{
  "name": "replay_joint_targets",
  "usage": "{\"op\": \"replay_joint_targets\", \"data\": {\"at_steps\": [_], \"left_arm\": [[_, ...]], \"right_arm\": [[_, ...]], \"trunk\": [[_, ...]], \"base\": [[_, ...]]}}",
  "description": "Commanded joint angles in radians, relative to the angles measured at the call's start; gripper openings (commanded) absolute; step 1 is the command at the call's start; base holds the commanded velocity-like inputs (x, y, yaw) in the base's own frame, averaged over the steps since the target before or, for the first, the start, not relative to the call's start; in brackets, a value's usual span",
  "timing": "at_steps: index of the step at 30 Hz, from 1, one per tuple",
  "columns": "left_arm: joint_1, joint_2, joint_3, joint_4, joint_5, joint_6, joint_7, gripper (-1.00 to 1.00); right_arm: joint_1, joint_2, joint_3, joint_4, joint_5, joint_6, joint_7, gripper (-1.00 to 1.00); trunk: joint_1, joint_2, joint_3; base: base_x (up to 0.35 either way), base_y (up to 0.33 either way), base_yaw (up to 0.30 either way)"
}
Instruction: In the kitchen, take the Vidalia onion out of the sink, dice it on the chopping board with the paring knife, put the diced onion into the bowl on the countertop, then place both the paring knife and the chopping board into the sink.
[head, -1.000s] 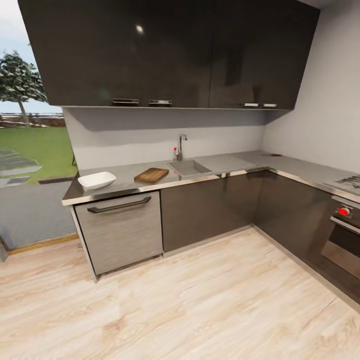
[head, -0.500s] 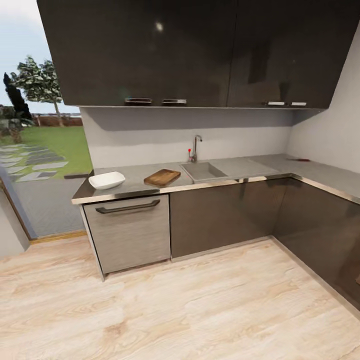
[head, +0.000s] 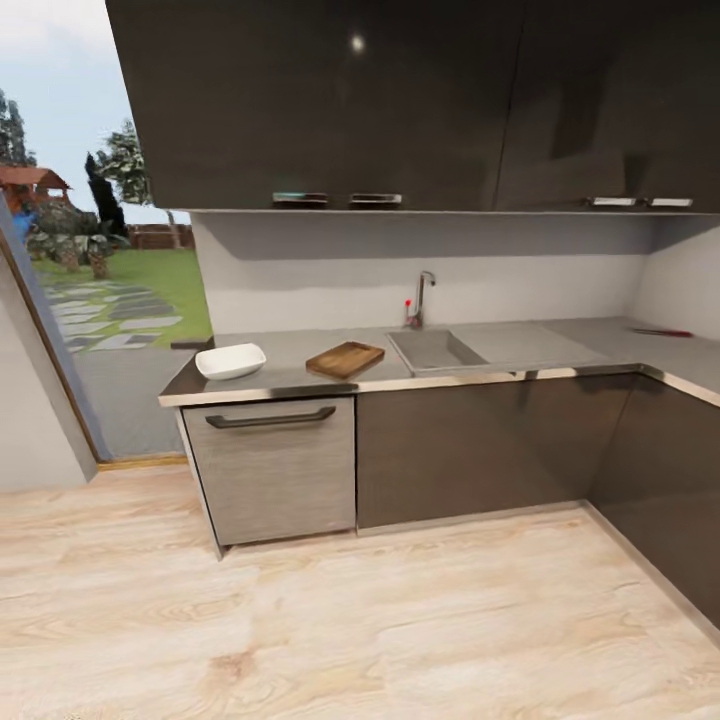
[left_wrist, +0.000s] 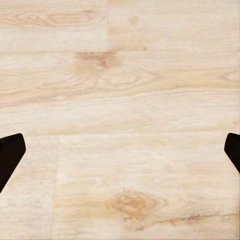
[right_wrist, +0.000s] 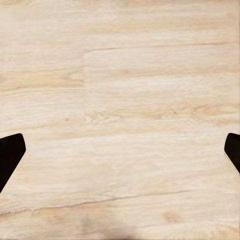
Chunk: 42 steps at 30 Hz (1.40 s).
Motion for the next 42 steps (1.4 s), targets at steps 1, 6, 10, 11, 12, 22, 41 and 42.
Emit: {"op": "replay_joint_targets", "data": {"at_steps": [1, 6, 10, 11, 12, 22, 41, 42], "left_arm": [[0.0, 0.0, 0.001, 0.0, 0.002, -0.002, 0.001, 1.0], [0.0, 0.0, 0.001, 0.0, 0.002, -0.002, 0.001, 1.0], [0.0, 0.0, 0.001, 0.001, 0.002, -0.002, 0.0, 1.0], [0.0, 0.0, 0.001, 0.001, 0.002, -0.002, 0.0, 1.0], [0.0, 0.0, 0.001, 0.002, 0.002, -0.002, 0.001, 1.0], [0.0, 0.0, 0.0, 0.002, 0.002, -0.003, -0.001, 1.0], [0.0, 0.0, -0.001, 0.004, 0.001, -0.003, -0.001, 1.0], [0.0, 0.0, -0.001, 0.004, 0.001, -0.003, -0.001, 1.0]], "right_arm": [[-0.001, 0.0, 0.006, 0.001, 0.003, -0.001, -0.009, 1.0], [-0.001, -0.001, 0.006, 0.001, 0.003, -0.001, -0.009, 1.0], [-0.001, 0.0, 0.007, 0.002, 0.003, 0.0, -0.009, 1.0], [-0.001, 0.0, 0.007, 0.002, 0.003, 0.0, -0.009, 1.0], [-0.001, 0.0, 0.007, 0.001, 0.003, 0.0, -0.009, 1.0], [-0.001, -0.002, 0.007, 0.001, 0.003, -0.003, -0.006, 1.0], [-0.001, -0.006, 0.006, 0.001, 0.004, -0.002, -0.002, 1.0], [-0.001, -0.006, 0.006, 0.001, 0.004, -0.002, -0.002, 1.0]], "trunk": [[0.0, 0.0, -0.001], [0.0, 0.0, -0.003], [0.0, 0.0, -0.004], [0.0, 0.0, -0.005], [0.0, 0.0, -0.005], [0.0, 0.0, -0.007], [0.0, 0.0, -0.008], [0.0, 0.0, -0.008]], "base": [[0.215, -0.244, 0.253], [0.216, -0.243, 0.253], [0.228, -0.244, 0.253], [0.232, -0.243, 0.253], [0.233, -0.243, 0.253], [0.254, -0.161, 0.158], [0.165, -0.033, 0.004], [0.002, -0.001, 0.0]]}}
